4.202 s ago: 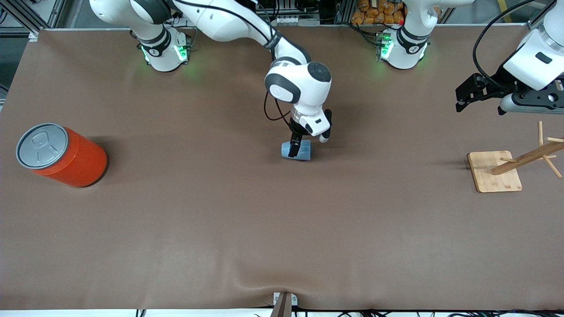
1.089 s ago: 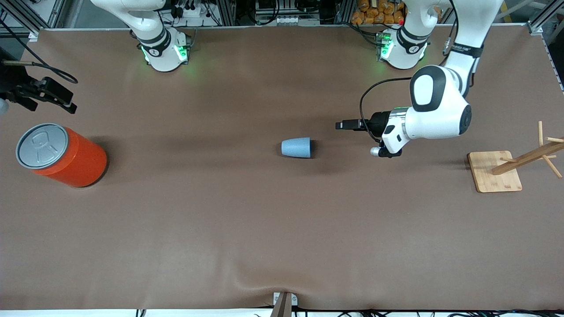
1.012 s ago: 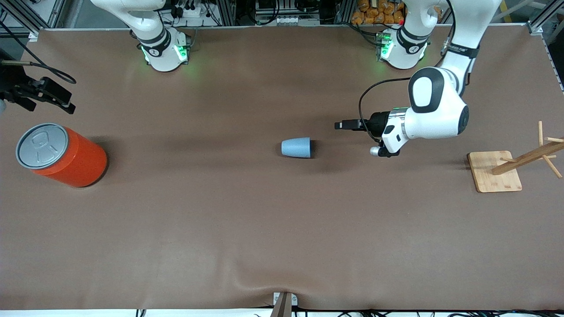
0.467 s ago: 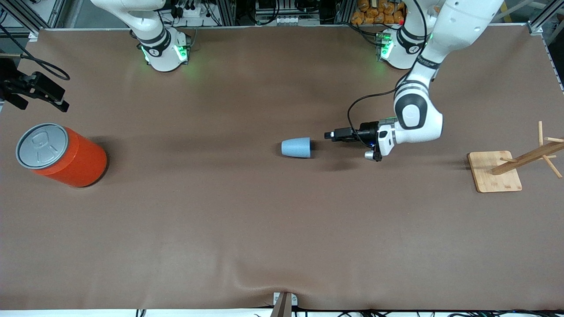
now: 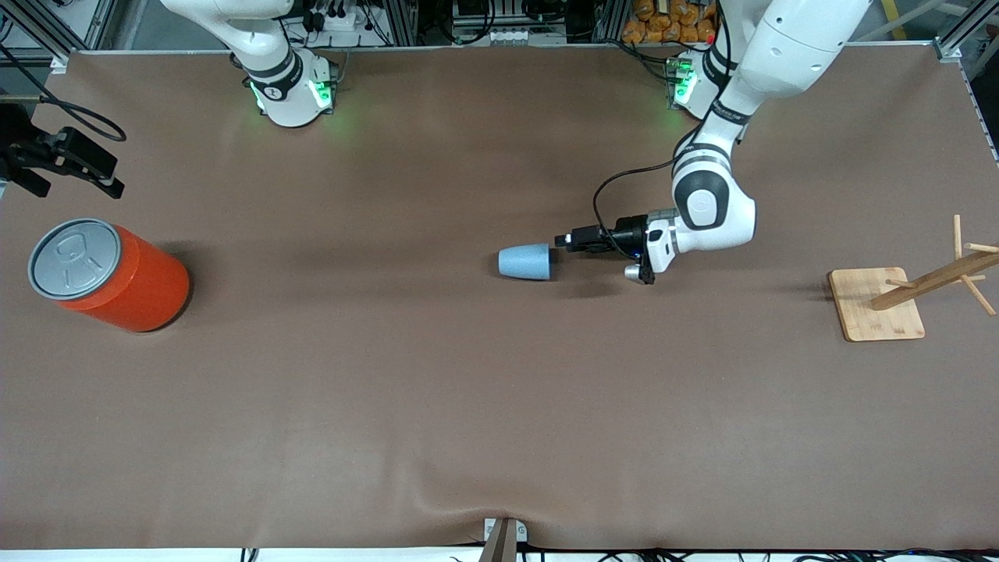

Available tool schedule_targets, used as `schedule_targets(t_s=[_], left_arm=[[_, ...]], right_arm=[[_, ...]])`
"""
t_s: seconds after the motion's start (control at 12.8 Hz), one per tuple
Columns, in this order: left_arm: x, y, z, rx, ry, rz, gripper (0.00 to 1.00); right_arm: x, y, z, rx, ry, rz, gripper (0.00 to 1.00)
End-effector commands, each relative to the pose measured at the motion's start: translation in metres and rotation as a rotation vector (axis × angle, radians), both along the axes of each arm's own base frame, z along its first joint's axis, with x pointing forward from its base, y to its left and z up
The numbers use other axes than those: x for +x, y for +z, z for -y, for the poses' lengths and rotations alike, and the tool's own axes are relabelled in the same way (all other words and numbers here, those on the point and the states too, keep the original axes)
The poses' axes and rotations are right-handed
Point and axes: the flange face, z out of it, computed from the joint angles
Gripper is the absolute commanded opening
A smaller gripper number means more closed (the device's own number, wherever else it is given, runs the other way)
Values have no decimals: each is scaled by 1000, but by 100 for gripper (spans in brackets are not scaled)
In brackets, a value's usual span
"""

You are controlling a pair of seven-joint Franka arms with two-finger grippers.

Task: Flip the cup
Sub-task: 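Close the left gripper around the base of the lying blue cup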

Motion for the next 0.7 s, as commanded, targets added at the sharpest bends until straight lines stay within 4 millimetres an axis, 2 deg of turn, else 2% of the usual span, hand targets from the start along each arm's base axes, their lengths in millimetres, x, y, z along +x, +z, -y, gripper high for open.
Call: schedule_targets(t_s=[0.0,0.08,0.54,0.62], left_arm=[[9,-13,13,-4,22,20,68],[7,-14,22,-5,20,18,68],[12,-27,41,-9,34,19,62],[14,-26,42,-7,42,29,45]], right_arm=[[3,5,4,-7,8,-6,100],[2,4,4,-9,8,-15,100],[0,3,2,-27,12,-31,100],[0,3,2,-45,12,-31,100]])
